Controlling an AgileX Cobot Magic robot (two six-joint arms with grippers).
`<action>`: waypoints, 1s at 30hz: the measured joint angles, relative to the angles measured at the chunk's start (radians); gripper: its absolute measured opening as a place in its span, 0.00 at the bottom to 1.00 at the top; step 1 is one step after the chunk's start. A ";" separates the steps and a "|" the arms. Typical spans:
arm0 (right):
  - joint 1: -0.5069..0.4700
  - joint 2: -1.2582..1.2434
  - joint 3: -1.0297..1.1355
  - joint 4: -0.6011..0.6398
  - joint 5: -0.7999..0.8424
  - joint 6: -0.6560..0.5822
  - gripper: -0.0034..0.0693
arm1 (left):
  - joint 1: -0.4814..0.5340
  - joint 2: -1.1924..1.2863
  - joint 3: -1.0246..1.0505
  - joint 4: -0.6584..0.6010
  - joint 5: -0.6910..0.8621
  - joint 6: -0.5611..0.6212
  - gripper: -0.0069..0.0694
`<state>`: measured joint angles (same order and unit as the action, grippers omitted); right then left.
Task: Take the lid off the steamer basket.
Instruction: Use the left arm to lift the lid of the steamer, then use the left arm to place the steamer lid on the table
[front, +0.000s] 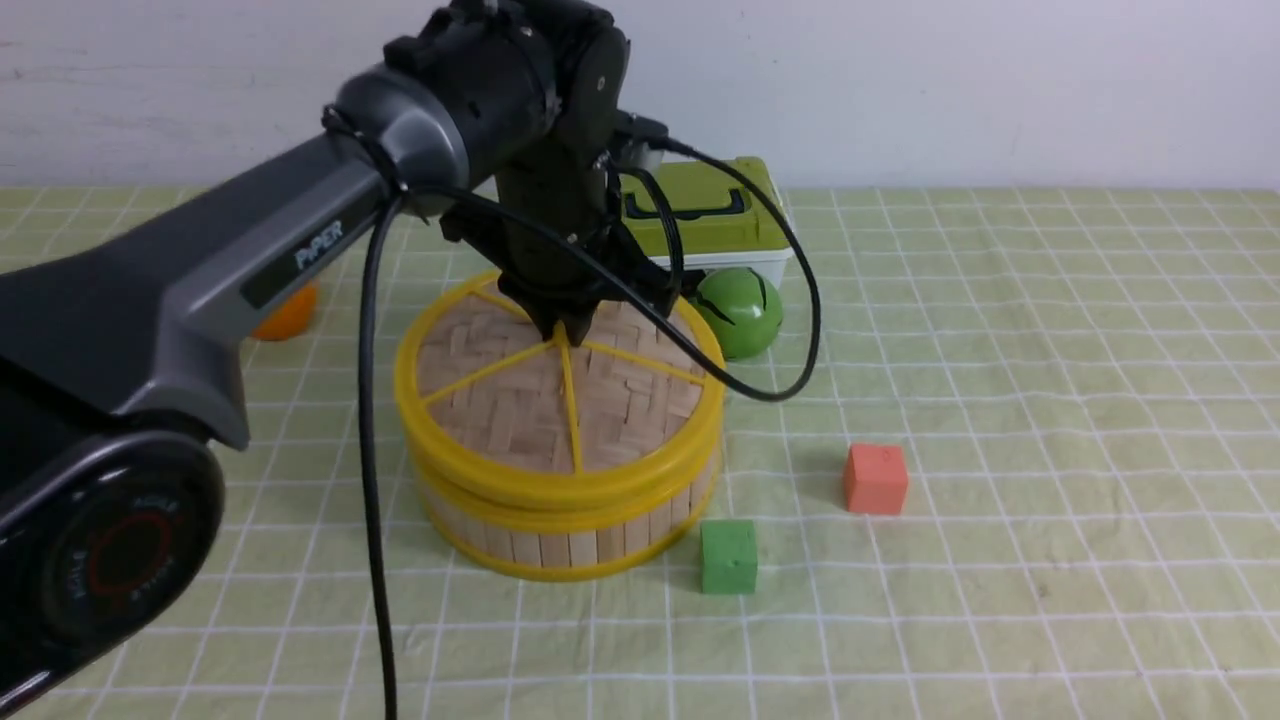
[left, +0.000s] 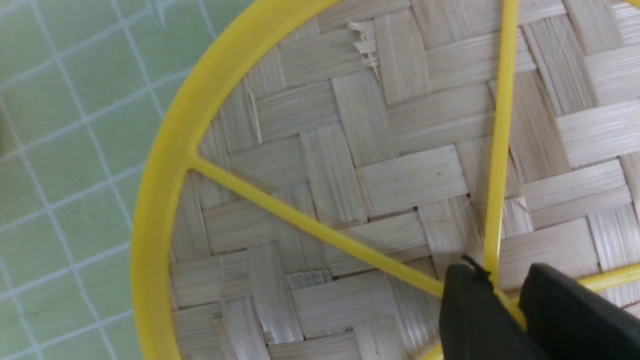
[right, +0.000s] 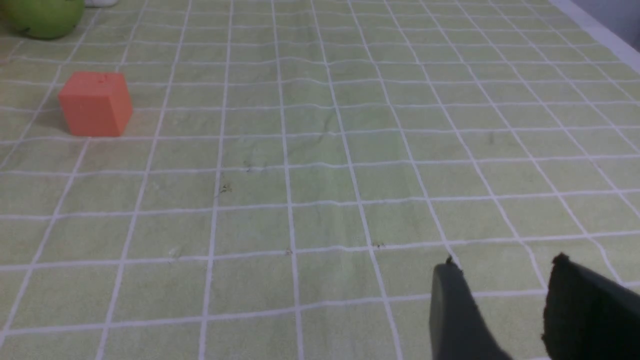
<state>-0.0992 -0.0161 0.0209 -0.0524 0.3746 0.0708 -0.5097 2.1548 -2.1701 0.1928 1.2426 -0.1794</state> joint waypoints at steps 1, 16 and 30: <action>0.000 0.000 0.000 0.000 0.000 0.000 0.38 | 0.000 -0.025 0.000 0.004 0.000 0.000 0.23; 0.000 0.000 0.000 0.000 0.000 0.000 0.38 | 0.174 -0.389 0.136 0.092 0.000 -0.013 0.23; 0.000 0.000 0.000 0.000 0.000 0.000 0.38 | 0.529 -0.342 0.737 0.002 -0.345 -0.167 0.23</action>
<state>-0.0992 -0.0161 0.0209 -0.0524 0.3746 0.0708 0.0191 1.8130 -1.4333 0.1948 0.8973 -0.3461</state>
